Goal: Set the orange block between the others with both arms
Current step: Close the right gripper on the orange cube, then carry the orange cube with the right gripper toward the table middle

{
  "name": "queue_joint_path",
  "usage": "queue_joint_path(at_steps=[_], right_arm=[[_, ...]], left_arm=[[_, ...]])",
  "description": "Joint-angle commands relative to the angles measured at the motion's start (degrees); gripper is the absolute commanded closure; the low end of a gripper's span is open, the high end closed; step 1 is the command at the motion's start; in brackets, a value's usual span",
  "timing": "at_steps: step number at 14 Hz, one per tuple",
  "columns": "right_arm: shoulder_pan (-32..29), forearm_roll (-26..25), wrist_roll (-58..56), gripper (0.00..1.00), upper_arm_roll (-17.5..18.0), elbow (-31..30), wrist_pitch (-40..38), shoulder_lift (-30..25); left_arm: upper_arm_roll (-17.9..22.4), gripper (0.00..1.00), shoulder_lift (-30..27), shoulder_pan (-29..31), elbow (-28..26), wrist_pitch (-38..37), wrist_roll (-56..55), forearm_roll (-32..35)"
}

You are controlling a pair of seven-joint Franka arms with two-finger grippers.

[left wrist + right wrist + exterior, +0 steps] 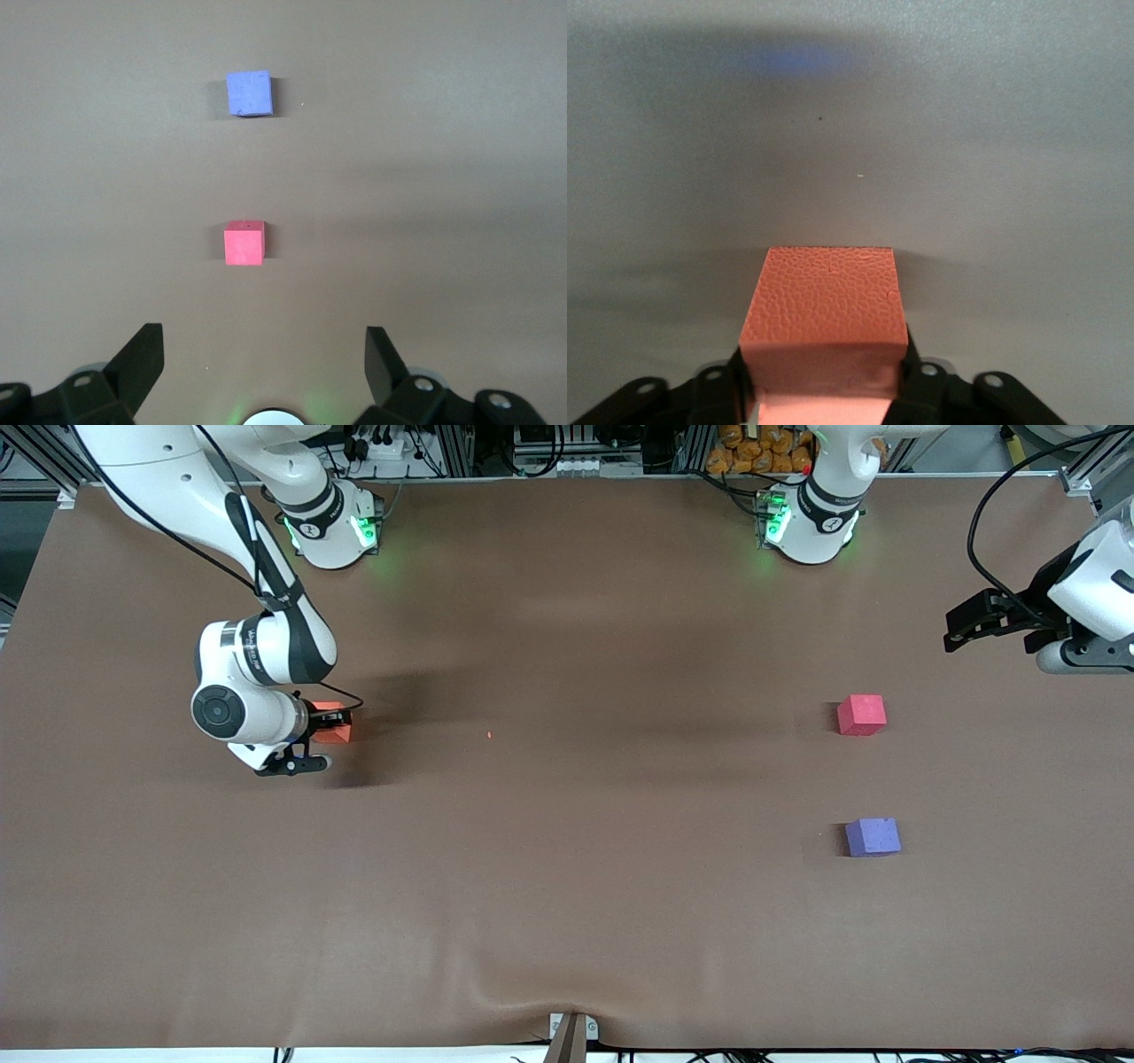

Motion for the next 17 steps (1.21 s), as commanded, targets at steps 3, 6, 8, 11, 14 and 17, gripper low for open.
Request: queue_joint_path(at_steps=[3,6,8,11,14,17], right_arm=[[-0.9,2.8,0.1,0.79,1.2,0.3,-0.2,-1.6],[-0.5,3.0,0.2,0.83,4.7,10.1,-5.5,-1.1],[0.2,4.2,0.7,0.84,6.7,19.6,-11.4,1.3],[2.8,12.1,1.6,0.84,6.8,31.4,-18.7,6.5],[8.6,15.6,10.3,0.84,6.8,36.5,-18.3,9.9],[16.1,15.4,18.8,0.84,6.8,41.4,-16.3,14.2]], left_arm=[[-0.2,0.00,-0.3,0.6,-0.3,0.3,1.0,0.2],[-0.2,0.00,-0.3,0.8,0.0,0.8,1.0,0.0],[-0.2,0.00,-0.7,0.8,-0.1,0.8,1.0,0.1],[-0.2,0.00,-1.4,1.0,0.1,0.6,1.0,0.1],[-0.2,0.00,-1.8,1.2,0.2,0.4,1.1,0.1],[-0.2,0.00,-1.6,1.3,0.3,0.6,1.1,0.1]])
